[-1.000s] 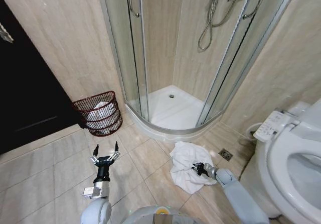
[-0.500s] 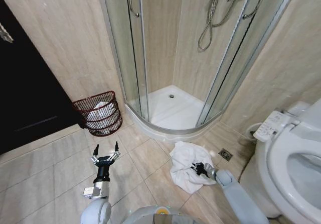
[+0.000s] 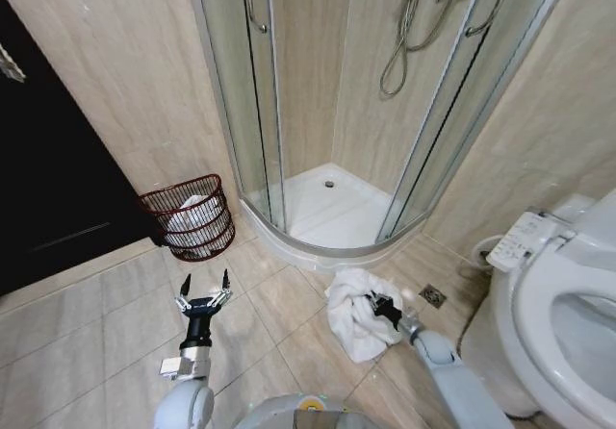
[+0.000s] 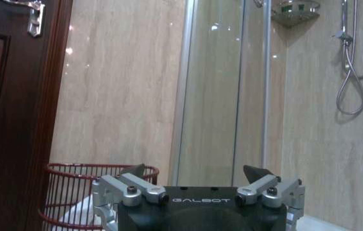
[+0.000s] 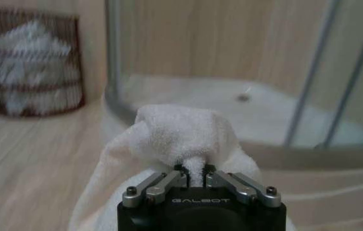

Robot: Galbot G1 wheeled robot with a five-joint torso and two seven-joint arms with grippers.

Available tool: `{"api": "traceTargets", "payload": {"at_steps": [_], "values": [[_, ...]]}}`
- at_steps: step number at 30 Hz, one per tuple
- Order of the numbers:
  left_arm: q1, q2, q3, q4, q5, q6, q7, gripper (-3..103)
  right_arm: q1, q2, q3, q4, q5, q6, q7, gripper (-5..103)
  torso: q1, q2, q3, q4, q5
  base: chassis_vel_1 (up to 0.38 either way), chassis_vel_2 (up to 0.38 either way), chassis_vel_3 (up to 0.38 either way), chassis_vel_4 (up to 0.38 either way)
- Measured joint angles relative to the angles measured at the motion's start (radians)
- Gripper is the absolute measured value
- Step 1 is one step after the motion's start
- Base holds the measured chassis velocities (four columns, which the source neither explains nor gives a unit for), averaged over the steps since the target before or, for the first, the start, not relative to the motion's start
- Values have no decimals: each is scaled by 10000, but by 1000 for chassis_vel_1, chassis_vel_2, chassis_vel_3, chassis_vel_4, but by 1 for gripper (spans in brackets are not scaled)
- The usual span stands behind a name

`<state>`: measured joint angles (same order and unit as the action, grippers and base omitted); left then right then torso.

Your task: Discard the used towel into the hamper.

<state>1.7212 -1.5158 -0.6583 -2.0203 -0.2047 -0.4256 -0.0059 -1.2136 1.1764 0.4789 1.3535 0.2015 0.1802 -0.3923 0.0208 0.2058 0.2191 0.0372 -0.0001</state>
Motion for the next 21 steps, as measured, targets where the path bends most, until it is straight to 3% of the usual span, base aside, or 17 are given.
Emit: {"api": "traceTargets", "payload": {"at_steps": [8, 14, 21], "values": [[32, -209, 99, -104, 299, 131, -5, 100, -1099, 50, 841, 2255, 881, 136, 819, 11, 0, 0, 0, -1, 1, 0, 0, 0, 0], [16, -288, 174, -114, 474, 179, -4, 100, -1508, 240, 1415, 3610, 869, 213, 1195, 11, 0, 0, 0, 0, 2, 0, 0, 0, 0], [48, -385, 158, -65, 616, 148, -40, 100, -2156, 263, 1976, 5762, 939, -539, 1775, 11, 0, 0, 0, -1, -2, 0, 0, 0, 0]]}}
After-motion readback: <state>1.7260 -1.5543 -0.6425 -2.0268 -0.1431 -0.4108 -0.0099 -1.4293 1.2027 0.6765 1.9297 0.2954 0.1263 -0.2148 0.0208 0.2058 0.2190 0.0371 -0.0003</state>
